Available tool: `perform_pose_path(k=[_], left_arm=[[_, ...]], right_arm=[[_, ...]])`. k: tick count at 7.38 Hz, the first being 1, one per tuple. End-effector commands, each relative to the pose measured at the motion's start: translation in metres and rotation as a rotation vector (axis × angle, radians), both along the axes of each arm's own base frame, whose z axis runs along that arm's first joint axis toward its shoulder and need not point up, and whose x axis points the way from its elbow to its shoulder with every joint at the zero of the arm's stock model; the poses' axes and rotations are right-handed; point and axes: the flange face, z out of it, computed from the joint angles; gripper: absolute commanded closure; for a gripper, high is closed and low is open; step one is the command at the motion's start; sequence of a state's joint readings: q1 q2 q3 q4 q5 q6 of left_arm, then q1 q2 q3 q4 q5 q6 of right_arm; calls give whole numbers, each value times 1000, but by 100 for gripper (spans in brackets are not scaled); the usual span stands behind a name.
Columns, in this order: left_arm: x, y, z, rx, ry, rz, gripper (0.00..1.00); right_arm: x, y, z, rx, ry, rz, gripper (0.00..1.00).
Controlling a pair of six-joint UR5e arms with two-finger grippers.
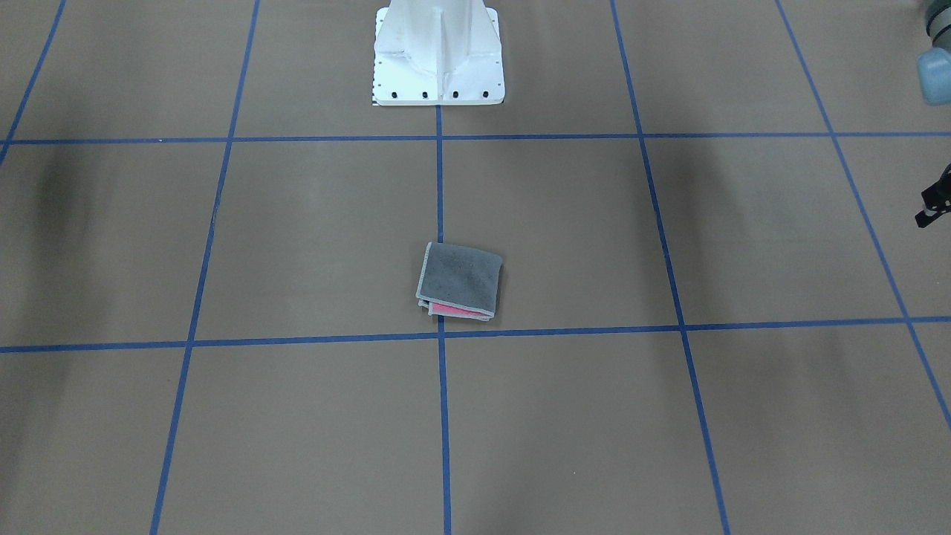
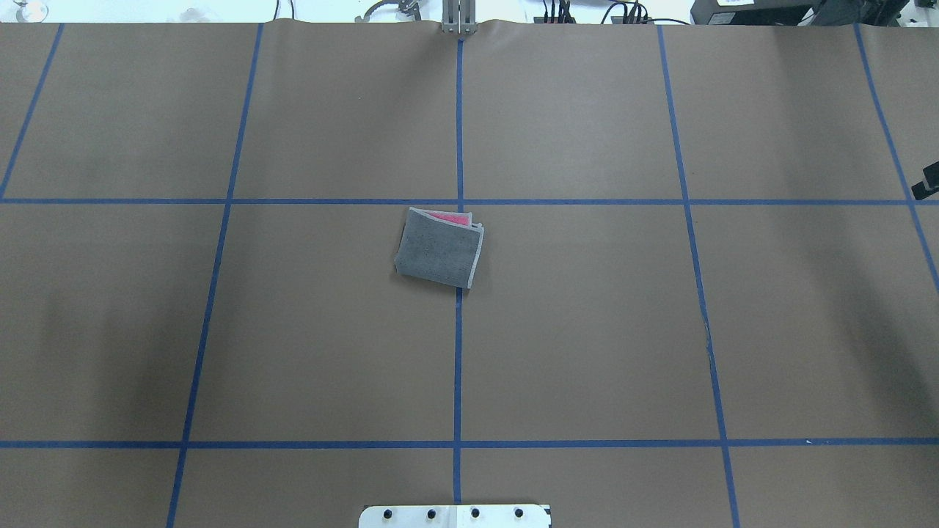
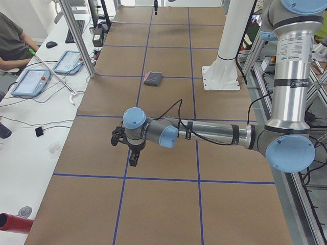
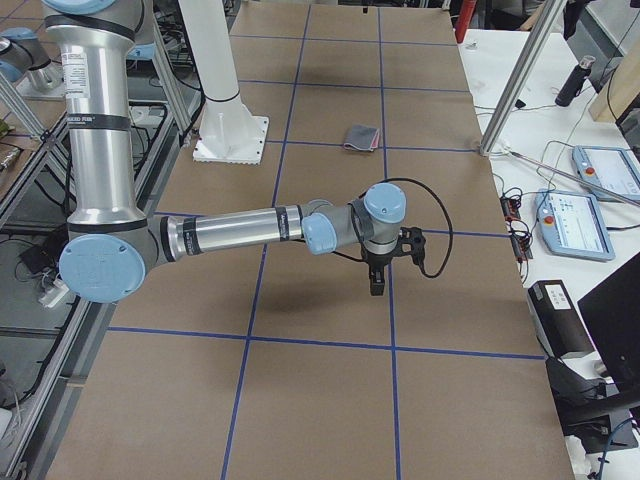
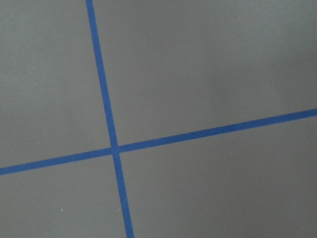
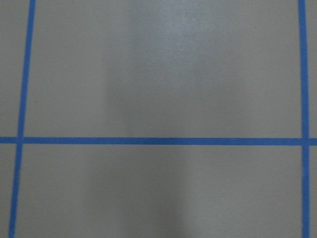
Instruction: Fold towel twice with both arms
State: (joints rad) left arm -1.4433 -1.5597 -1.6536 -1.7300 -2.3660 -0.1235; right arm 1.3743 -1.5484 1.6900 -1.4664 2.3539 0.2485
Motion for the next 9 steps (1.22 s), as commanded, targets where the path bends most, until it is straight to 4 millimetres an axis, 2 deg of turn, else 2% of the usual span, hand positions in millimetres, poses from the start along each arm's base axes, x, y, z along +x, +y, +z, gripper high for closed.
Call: perform_pose_path(k=[1,2,4,5,6,8,9], left_arm=[[-23,11,-3,-59,33,-18,0],[-20,16,7,-89,33,-21,0],[-17,15,8,-50,29,-9,0],[-16,14,5,-43,34,-11,0],[-17,15,10,-54,28,-12,0],[-17,15,7,-45,26,-12,0],[-17,15,10,-52,22,-13,0]], right_arm=[[18,6,7,-23,-39,-30,0],[18,3,8,-21,-27,-29,0],[20,6,10,-14,-20,-28,0],[20,3,3,-6,-18,-19,0],[27,3,5,-21,-30,-5,0],[31,5,8,-30,-32,4,0],[47,5,-3,-13,-42,34,0]])
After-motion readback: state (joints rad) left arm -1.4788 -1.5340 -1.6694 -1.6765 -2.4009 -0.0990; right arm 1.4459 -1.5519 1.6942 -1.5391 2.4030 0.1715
